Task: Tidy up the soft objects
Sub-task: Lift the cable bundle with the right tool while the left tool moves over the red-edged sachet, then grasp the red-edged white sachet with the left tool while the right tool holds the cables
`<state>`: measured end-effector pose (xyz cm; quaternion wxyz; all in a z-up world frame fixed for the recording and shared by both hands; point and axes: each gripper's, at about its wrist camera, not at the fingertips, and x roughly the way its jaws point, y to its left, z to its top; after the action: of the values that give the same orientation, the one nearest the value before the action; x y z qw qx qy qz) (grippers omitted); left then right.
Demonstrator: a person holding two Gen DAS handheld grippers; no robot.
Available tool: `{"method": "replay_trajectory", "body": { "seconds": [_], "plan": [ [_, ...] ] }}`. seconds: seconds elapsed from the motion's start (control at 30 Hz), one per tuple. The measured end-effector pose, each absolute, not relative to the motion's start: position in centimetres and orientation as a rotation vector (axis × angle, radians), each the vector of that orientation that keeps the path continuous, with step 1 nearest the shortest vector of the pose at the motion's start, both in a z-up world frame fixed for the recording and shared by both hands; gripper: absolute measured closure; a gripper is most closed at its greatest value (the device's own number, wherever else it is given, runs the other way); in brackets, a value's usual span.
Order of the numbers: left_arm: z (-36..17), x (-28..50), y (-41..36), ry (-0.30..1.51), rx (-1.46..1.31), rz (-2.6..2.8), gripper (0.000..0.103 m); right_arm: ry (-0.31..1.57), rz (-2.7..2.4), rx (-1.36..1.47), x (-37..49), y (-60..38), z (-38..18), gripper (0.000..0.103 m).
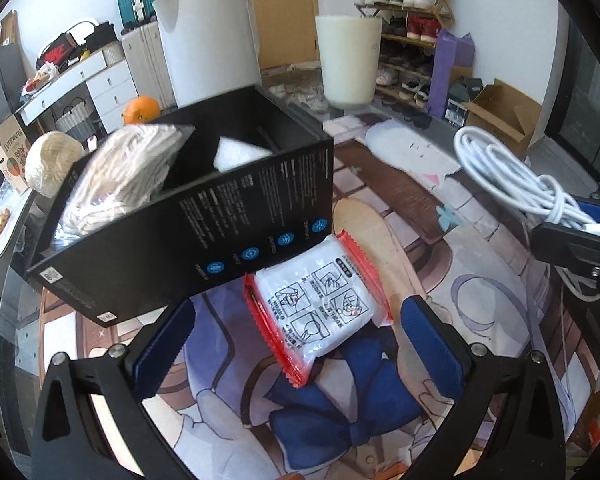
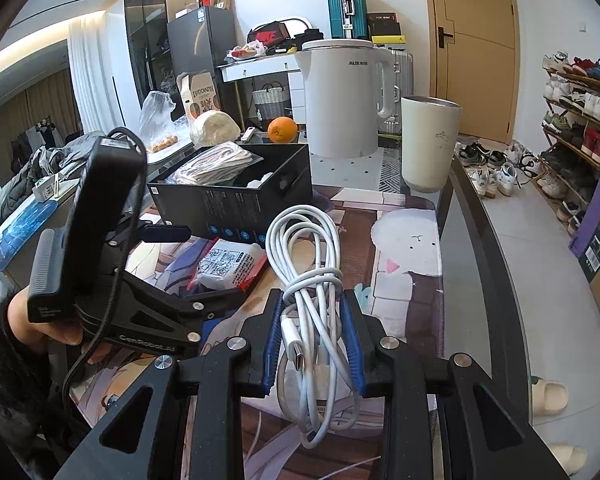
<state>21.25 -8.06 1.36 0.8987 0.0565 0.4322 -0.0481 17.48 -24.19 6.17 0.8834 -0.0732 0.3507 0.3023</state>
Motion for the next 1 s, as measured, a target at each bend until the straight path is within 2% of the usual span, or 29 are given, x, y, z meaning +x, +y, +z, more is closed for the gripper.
{"method": "replay_trajectory", "body": {
  "seconds": [0.23, 0.27, 0.33, 0.37, 0.4, 0.53, 1.0],
  "plan": [
    [0.7, 22.1, -7.6, 0.945, 0.079, -0.081, 0.001, 0.737, 0.63, -0.156, 17.8, -24.0, 6.0, 0.075],
    [0.7, 22.1, -7.5, 0.943, 0.07, -0.09, 0.006, 0.738, 0.63, -0.156, 17.8, -24.0, 6.0, 0.075],
    [0.8, 21.7, -7.3, 0.938, 0.047, -0.123, 0.026, 0.738, 0.631, -0.159, 17.8, -23.9, 6.0, 0.075],
    [0.9, 21.6, -7.3, 0.93, 0.046, -0.129, 0.031, 0.739, 0.631, -0.161, 17.8, -23.9, 6.0, 0.075],
    [1.0, 21.4, -7.3, 0.923, 0.049, -0.134, 0.041, 0.74, 0.633, -0.164, 17.8, -23.8, 6.0, 0.075],
    [1.3, 20.4, -7.5, 0.906, 0.072, -0.157, 0.051, 0.744, 0.636, -0.172, 17.8, -23.6, 5.8, 0.075],
    [3.5, 15.1, -2.8, 0.753, 0.004, -0.118, 0.051, 0.726, 0.671, -0.2, 17.6, -21.5, 6.3, 0.075]
  ]
}}
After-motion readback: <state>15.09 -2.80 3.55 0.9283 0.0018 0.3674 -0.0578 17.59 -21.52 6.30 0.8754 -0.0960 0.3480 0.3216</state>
